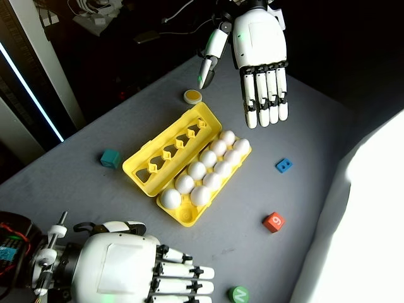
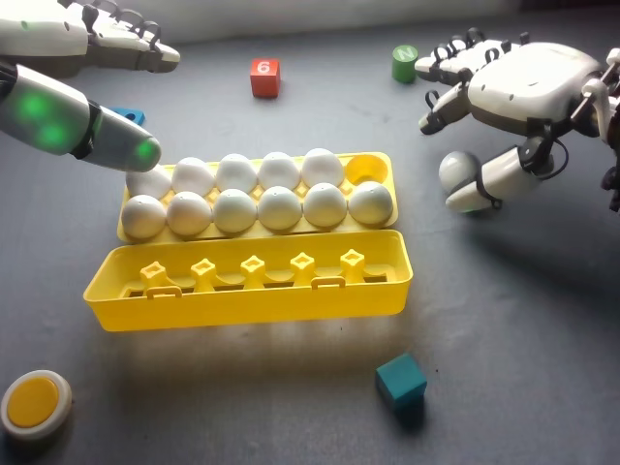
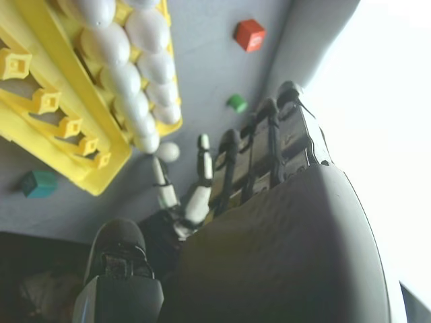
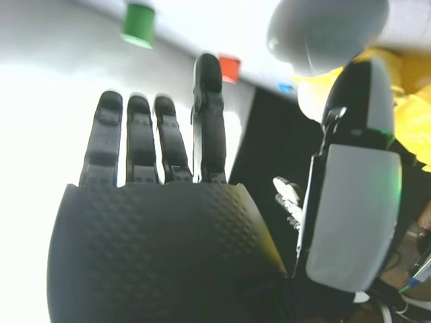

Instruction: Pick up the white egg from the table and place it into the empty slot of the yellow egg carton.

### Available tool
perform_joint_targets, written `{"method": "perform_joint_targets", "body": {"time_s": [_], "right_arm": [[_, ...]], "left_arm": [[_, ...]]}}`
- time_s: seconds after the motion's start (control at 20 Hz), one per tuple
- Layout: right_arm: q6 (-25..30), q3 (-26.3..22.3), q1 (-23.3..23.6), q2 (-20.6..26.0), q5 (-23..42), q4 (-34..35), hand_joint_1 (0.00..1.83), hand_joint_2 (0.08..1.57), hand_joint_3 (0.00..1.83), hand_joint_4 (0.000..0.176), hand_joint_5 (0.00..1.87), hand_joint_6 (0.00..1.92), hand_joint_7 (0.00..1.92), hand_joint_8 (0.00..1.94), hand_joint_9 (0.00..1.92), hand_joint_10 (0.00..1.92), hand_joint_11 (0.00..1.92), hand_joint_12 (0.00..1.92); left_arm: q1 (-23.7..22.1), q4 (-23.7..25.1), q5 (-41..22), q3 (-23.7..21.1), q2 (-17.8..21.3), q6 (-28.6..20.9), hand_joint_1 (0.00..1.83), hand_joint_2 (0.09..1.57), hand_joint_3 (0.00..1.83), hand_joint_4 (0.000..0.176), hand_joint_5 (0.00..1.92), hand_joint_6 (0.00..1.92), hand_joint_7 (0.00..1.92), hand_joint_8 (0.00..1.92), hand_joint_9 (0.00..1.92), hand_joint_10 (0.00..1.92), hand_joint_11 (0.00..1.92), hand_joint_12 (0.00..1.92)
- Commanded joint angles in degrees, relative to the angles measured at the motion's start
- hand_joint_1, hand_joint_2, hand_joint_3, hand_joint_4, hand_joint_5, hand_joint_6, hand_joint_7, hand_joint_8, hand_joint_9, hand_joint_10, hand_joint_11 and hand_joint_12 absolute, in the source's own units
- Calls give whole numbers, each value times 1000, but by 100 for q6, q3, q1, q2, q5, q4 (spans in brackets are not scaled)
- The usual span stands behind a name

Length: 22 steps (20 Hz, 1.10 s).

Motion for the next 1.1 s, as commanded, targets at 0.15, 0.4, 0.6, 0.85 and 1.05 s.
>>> {"method": "perform_joint_targets", "body": {"time_s": [0.15, 0.4, 0.6, 0.85, 1.05], "right_arm": [[-5, 51, 25, 45, 655, 37, 793, 857, 1, 0, 672, 16, 21, 3, 0, 0, 0, 0], [-5, 74, 19, 49, 596, 37, 777, 869, 4, 0, 664, 8, 27, 1, 0, 0, 0, 0], [-11, 100, 23, 50, 533, 37, 842, 887, 3, 0, 752, 19, 92, 7, 0, 0, 0, 0], [-48, 116, 12, 50, 499, 37, 863, 891, 1, 0, 782, 16, 19, 5, 0, 0, 0, 0], [-48, 116, 13, 50, 499, 37, 912, 888, 0, 0, 808, 19, 80, 15, 0, 0, 0, 0]], "left_arm": [[-73, -16, 511, 7, -6, 5, 0, 1129, 0, 0, 21, 4, 4, 1, 0, 0, 0, 0], [-69, -16, 511, 7, -7, 5, 0, 1128, 0, 0, 30, 5, 14, 4, 8, 2, 0, 0], [-66, -16, 511, 7, -8, 5, 0, 1126, 0, 0, 35, 4, 20, 4, 11, 2, 6, 3], [-64, -16, 511, 6, -14, 5, 0, 1126, 0, 0, 20, 0, 1, 0, 3, 0, 0, 0], [-61, -16, 511, 14, -15, 5, 0, 1127, 0, 0, 32, 4, 20, 7, 18, 6, 10, 5]]}}
